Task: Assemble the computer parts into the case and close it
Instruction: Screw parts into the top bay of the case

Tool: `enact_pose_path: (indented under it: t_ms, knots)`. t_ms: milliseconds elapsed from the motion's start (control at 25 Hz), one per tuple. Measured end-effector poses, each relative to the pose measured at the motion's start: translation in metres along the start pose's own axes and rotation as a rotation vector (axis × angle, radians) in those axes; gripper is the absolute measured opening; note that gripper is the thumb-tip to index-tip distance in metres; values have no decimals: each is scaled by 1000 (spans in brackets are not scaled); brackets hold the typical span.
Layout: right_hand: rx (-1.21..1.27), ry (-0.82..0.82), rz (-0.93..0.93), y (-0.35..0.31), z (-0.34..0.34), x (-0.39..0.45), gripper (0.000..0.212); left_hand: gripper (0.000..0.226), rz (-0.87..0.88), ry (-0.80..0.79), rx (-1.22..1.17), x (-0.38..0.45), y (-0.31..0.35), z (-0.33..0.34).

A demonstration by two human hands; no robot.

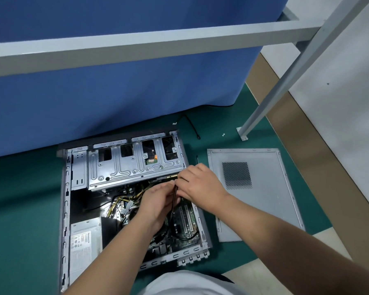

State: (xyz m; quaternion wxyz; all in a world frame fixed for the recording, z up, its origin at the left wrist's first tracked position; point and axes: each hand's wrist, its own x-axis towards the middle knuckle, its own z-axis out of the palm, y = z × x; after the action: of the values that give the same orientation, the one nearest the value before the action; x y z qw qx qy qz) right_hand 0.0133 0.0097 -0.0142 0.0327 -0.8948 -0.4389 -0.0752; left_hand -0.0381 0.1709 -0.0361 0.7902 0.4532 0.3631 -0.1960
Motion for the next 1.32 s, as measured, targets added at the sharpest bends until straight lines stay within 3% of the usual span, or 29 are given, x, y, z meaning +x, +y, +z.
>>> enact_pose_path:
  t_ms: [280, 480, 880, 1320]
  knots:
    - [88, 14, 14, -4, 8, -8, 22, 17, -65, 21, -60, 3, -2, -5]
    - [329, -3, 168, -4, 9, -12, 13, 14, -71, 30, -115, 0, -8, -10]
    - [193, 89, 258, -19, 19, -13, 16, 15, -97, 29, -136, 6, -8, -5]
    - [289, 43, 392, -19, 25, 0, 10, 26, -131, 30, -279, 13, 0, 7]
